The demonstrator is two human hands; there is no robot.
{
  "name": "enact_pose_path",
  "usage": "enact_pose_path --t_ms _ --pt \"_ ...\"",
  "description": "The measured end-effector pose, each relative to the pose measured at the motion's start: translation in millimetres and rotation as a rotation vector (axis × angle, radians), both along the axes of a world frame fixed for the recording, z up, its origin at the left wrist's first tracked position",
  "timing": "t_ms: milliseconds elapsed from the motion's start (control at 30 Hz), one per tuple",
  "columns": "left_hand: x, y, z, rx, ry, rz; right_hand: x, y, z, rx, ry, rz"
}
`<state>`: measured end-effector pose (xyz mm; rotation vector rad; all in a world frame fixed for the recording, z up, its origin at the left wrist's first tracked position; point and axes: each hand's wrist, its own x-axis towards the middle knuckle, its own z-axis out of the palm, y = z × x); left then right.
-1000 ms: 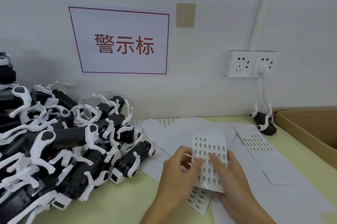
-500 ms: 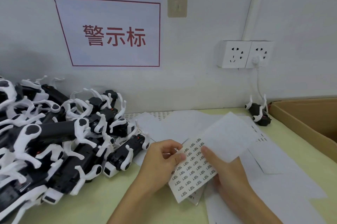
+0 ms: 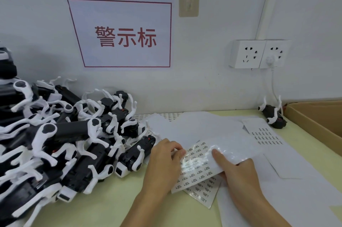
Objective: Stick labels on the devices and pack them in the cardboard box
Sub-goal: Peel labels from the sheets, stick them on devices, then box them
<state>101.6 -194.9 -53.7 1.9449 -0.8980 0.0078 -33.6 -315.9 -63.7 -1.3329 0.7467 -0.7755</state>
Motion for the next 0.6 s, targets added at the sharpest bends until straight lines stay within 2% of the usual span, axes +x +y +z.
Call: enact_pose_path --t_ms 100,200,300,367,467,600 --pt "0 1 -2 0.066 -0.056 0.029 -3 -2 3 -0.034 0.072 -0.053" --pt "-4 1 12 -0.002 -0.136 0.074 -5 -4 8 -0.136 0.095 -0.156" --pt "-2 7 40 -0.003 -0.334 0.169 -5 -5 11 -0.183 0.063 -0.221" --pt "6 16 54 0.177 -0.468 0.276 -6 -7 12 -0.19 0.027 -0.261" --pt "19 32 60 0.62 -0.464 0.366 -7 -12 15 -0.176 -0.016 -0.338" --pt "13 34 53 0.865 -0.463 0.369 -10 -22 14 -0.212 0.012 -0.443"
